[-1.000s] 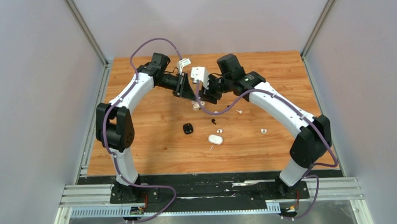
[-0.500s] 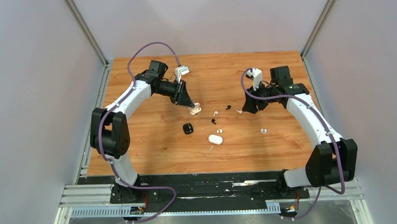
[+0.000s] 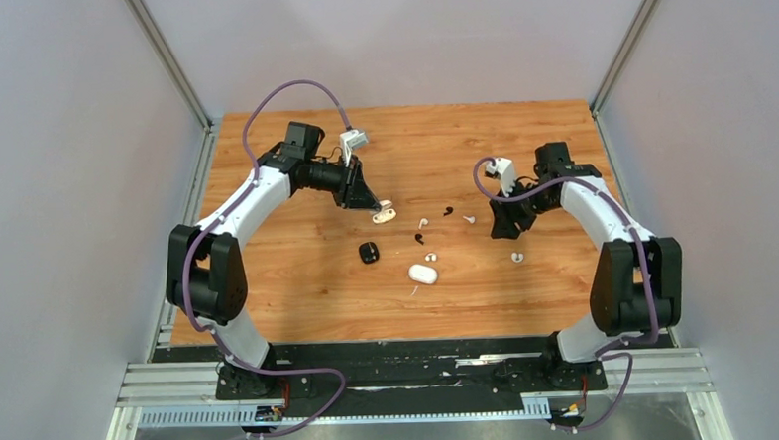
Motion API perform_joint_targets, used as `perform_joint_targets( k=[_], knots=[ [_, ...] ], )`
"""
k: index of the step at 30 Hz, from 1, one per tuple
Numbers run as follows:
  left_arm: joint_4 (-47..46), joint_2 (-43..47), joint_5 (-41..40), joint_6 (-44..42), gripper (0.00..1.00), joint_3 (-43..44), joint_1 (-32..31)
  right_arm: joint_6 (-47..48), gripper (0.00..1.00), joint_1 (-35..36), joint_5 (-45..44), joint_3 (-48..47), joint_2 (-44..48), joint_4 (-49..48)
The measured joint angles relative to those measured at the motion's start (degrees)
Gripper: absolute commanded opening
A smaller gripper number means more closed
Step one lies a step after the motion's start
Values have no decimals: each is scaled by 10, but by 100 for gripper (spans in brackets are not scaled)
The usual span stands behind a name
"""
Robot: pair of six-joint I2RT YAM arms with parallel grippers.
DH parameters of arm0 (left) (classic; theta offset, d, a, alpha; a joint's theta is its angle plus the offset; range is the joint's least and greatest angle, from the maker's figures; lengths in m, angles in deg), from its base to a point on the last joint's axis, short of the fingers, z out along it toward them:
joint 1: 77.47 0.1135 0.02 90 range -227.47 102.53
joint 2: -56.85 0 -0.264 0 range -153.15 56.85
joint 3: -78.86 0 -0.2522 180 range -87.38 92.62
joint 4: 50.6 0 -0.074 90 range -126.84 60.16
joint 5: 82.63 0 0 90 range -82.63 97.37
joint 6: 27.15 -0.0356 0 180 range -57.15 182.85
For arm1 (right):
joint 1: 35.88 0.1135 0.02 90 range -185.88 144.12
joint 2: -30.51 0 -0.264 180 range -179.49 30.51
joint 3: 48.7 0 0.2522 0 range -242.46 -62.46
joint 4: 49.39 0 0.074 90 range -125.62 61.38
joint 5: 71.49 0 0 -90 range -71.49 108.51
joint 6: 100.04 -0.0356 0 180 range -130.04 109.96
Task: Insert the wireless bluetooth earbuds into the charging case
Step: Pick up the earbud from the center of the board.
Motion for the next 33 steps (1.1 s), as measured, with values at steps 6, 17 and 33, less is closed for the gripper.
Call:
perform_joint_targets(
  k=[6,17,33],
  knots=[
    [12,10,-4,-23,0,-3,0,44,36,8,12,-21,-52,-29],
    [31,46,-30,-60,0,-4,0,131,40,71,47,-135,-161,-49],
    [25,46,-61,-58,0,-4,17,92,40,160,58,-229,-280,-77]
  ],
)
